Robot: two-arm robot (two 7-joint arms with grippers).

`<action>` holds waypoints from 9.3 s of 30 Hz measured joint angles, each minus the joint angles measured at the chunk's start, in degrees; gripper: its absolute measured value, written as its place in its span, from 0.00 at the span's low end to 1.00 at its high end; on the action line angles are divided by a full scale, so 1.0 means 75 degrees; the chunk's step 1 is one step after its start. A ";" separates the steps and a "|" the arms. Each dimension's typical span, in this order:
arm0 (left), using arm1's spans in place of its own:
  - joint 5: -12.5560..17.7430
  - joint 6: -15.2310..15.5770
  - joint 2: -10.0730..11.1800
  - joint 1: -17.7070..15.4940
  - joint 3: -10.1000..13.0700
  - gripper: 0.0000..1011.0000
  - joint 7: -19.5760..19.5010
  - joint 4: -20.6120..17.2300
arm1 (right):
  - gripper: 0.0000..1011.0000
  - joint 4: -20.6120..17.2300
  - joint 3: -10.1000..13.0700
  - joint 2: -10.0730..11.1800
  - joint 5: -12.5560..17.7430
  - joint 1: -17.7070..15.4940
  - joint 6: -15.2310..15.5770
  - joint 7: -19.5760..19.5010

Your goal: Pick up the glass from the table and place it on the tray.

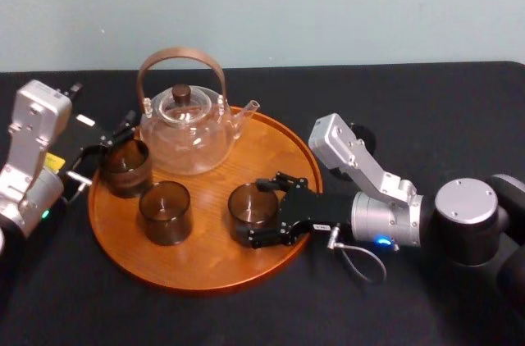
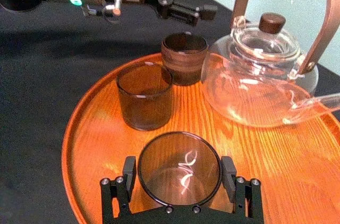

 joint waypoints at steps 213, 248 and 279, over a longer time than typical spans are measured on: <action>0.0000 0.0000 0.0000 0.0000 0.0000 0.99 0.0000 0.0001 | 0.89 0.2328 0.0591 -0.0931 -0.0143 0.1044 -0.0660 -0.0092; 0.0000 0.0000 0.0000 0.0000 0.0000 0.99 -0.0001 0.0000 | 0.99 0.2011 0.0730 -0.0728 0.0089 0.0857 -0.0651 0.0118; 0.0000 0.0000 0.0000 0.0000 0.0000 0.99 0.0000 0.0001 | 0.99 -0.0877 0.1967 0.1273 0.1463 -0.1150 -0.0584 -0.0402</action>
